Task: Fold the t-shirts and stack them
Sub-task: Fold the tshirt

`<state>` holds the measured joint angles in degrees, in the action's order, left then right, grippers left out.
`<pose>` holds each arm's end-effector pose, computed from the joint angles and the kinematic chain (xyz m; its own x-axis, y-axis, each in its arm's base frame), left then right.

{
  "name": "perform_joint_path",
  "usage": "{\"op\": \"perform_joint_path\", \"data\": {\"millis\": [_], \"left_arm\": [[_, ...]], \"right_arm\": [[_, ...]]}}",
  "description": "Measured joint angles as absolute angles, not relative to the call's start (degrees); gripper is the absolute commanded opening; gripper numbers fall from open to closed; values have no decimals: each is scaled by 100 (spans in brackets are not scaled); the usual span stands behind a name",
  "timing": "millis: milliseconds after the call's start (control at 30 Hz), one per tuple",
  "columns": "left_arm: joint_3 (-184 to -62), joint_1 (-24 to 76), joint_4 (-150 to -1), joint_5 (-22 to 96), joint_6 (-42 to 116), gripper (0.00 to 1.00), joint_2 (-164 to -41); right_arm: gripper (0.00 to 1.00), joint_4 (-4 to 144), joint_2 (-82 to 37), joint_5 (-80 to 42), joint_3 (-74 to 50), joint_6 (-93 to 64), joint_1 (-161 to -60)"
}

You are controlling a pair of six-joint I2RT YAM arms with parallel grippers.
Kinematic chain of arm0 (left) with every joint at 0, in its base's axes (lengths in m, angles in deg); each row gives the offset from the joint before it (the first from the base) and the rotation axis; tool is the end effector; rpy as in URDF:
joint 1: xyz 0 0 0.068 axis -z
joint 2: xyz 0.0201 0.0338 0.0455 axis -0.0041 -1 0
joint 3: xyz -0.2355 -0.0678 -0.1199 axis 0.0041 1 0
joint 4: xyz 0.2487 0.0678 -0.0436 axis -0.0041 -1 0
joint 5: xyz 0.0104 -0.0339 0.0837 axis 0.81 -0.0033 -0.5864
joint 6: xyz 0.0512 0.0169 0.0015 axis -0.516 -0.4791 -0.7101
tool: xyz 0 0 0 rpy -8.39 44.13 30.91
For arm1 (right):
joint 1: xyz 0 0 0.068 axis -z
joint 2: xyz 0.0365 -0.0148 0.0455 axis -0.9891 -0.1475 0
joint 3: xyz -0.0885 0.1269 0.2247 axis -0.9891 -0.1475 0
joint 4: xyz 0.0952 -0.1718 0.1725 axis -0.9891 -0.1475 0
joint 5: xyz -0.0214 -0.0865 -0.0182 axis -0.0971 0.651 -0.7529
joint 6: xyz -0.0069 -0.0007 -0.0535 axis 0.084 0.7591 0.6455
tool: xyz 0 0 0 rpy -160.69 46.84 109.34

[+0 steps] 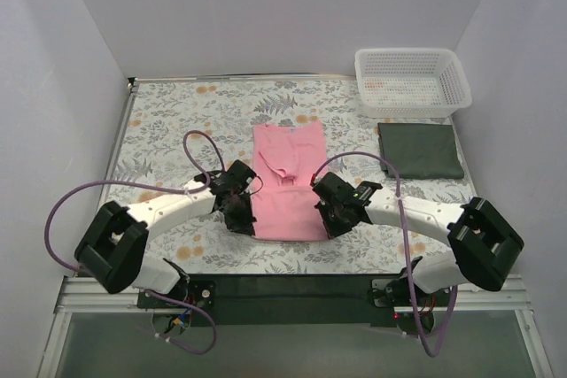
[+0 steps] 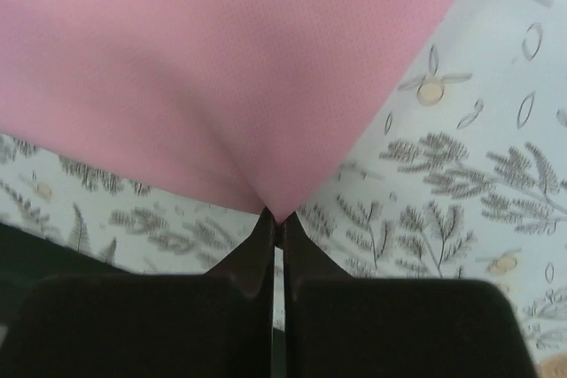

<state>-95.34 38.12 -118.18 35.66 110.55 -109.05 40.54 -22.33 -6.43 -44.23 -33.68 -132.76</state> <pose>0.1837 -0.1507 0.1669 -0.6942 -0.7128 0.1004 -0.7141 0.6645 -0.2201 0.1596 0.1940 0.1729 -0.8513 -0.3594 -0.3822 -0.4252 0.8994 0.1013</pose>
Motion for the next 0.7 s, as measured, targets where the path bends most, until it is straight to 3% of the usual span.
{"op": "perform_joint_path", "data": {"millis": [333, 700], "left_arm": [[-9394, 3868, -12970, 4368, 11378, 0, -8486], [-10347, 3888, -13552, 3667, 11903, 0, -8540]], "right_arm": [[1, 1978, -1205, -1351, -3381, -3101, -13438], [1, 450, -1911, -1056, -1121, -2662, -13351]]}}
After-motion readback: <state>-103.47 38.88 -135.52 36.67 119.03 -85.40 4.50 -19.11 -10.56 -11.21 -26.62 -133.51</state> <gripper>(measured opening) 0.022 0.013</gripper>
